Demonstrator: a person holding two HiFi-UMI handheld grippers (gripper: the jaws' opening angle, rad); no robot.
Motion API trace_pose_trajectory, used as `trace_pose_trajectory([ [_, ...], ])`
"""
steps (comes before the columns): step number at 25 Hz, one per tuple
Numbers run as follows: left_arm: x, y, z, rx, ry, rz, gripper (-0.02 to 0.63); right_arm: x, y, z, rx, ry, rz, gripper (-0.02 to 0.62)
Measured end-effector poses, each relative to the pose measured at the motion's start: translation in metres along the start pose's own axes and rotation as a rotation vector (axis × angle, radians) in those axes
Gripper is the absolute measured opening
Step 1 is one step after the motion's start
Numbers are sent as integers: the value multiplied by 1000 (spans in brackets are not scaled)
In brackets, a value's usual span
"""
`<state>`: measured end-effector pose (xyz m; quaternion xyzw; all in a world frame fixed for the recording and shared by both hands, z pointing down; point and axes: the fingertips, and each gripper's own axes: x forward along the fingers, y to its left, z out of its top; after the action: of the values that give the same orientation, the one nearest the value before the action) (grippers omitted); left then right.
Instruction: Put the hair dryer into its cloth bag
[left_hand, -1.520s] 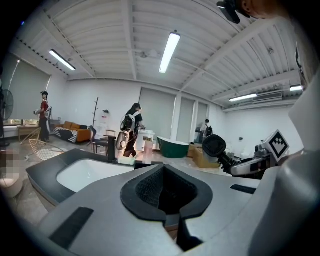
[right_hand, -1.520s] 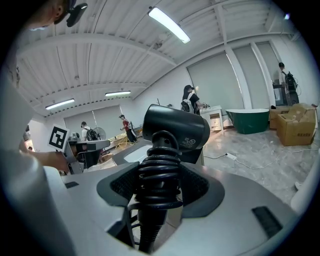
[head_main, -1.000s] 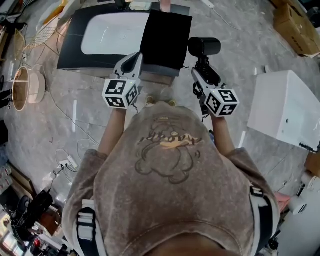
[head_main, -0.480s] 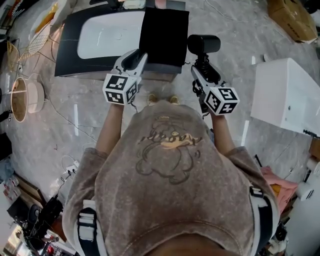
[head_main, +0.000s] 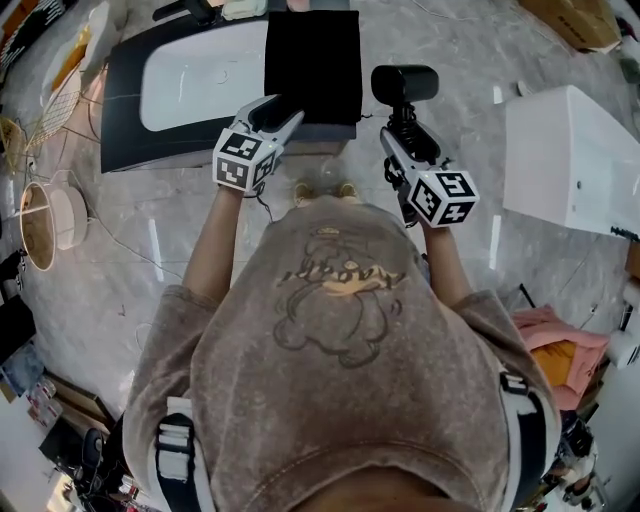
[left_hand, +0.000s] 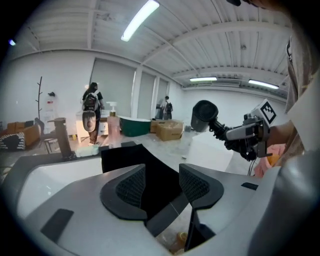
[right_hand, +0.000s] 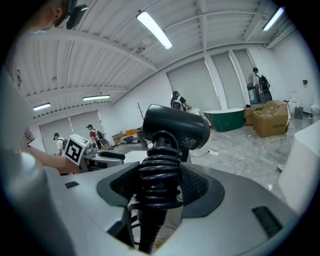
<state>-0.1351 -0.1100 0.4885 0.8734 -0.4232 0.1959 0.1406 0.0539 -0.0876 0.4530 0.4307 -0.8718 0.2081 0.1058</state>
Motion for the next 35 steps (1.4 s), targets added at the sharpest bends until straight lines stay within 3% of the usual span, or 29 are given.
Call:
trace_pose_trajectory([
  [8,46,-7,-54,74,173,-87,202,-6,-5,-2,24,-10,-55,247],
  [14,73,-5,-90,206,304,-115,201,-16,-12,-3,41,-23,-97,247],
  [18,89,-7,-105,254,370,-144,201,-22,-20,-8,60,-25,-123,247],
  [23,103,-6,-115,293,423,-152,181,-26,-28,-11,79,-27,-149,247],
  [29,105,-6,-112,307,430,-151,119,-30,-33,-9,92,-31,-164,247],
  [35,107,-1,-103,257,400,-127,41,-30,-34,-12,96,-21,-160,247],
])
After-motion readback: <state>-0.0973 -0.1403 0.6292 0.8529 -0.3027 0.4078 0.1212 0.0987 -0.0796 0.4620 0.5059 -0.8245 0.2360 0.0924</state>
